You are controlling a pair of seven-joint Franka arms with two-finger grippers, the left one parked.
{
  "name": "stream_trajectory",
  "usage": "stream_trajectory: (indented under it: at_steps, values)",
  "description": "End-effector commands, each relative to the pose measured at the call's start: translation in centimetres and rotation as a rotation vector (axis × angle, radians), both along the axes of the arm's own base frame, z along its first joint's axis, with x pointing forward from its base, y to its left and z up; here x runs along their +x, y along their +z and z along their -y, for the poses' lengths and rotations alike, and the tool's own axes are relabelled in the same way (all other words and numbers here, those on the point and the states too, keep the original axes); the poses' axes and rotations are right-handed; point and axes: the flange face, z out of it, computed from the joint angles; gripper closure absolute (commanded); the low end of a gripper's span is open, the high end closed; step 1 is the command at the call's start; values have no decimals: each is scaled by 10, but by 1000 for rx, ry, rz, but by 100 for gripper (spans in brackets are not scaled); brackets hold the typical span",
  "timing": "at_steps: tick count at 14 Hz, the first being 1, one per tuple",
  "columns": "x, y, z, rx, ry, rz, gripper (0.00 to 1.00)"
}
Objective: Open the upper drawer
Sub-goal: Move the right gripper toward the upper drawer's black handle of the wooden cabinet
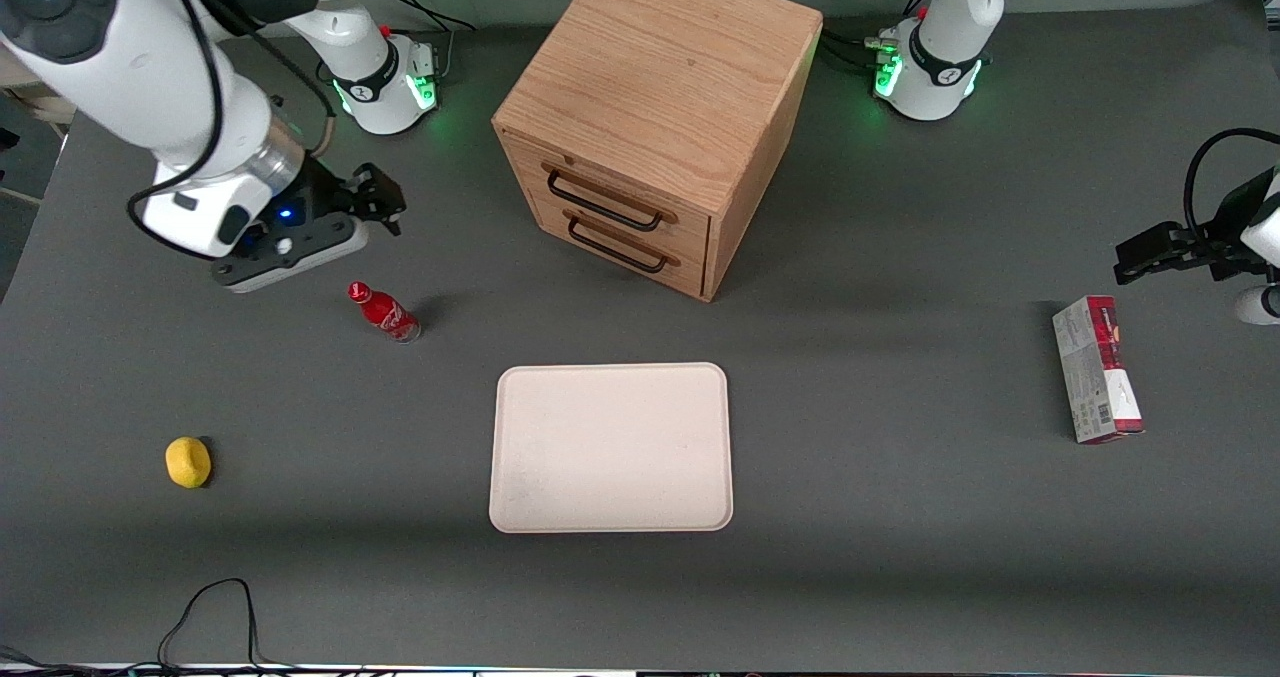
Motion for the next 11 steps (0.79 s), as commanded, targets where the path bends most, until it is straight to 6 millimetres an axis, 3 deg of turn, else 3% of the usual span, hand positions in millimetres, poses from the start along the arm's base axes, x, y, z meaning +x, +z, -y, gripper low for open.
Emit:
stream_trajectory:
  at_steps: [1, 5, 11]
  values:
    - [1, -10, -24, 25, 141, -49, 0]
    - [-20, -14, -75, 149, 268, -100, 0]
    - [-45, -41, -150, 252, 395, -149, 0]
